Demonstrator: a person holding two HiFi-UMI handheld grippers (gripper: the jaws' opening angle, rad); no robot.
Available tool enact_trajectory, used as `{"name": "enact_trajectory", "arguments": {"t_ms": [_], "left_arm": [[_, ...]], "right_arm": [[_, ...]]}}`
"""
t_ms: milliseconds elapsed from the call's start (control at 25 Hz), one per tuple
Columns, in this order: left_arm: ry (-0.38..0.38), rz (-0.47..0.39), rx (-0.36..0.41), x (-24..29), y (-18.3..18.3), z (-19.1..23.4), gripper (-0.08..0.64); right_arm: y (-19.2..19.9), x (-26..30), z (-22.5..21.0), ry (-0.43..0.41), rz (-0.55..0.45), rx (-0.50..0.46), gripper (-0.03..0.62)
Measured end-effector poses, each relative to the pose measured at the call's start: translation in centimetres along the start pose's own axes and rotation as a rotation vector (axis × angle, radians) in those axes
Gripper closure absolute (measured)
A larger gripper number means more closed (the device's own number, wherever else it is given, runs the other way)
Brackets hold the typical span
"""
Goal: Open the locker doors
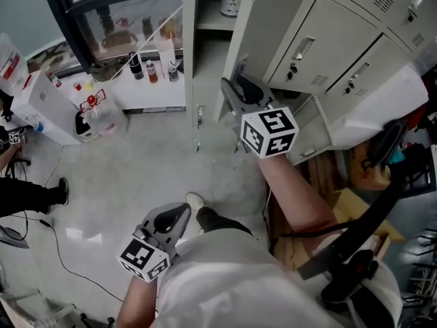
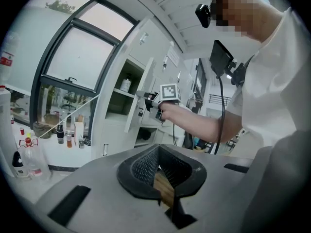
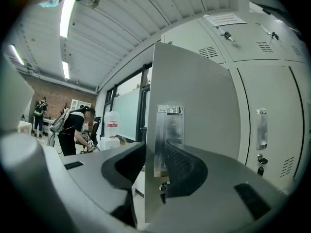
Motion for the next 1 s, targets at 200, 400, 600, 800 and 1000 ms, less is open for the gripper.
{"name": "enact_trajectory", "arguments": {"t_ms": [200,400,600,800,1000], "left_arm": [[0.014,-0.006,0.013,-0.4,0.7,-2.1,0.549],[0.043,-0.002,0.02,-0.2,1.5,-4.5,0.549],[0.095,0.001,0.03,1.1,1.8,-6.7,0.549],[0.125,0.014,0.047,2.5,1.6,-8.1,0.549],[0.13,0.012,0.06,5.6,1.3,-10.1,0.549]], "right_arm": [[-0.1,-2.7,-1.1,-0.055,0.019,0.022,0.479],[-0.4,-5.6,-2.4,-0.068,0.037,0.042,0.477],[-0.4,-8.9,-3.9,-0.044,0.05,0.039,0.474],[-0.6,-11.3,-5.1,-0.023,0.059,0.029,0.474],[-0.6,-13.3,-6.9,-0.04,0.065,0.04,0.478]]}}
Point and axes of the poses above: the fingertips, and each gripper's own axes: x forward along the fingers, z to its left, y out of its underside, the point moved 10 cm from there along -x, backward along the fingers, and after that the axes turned 5 degrees about -z, right-handed, at the moved point
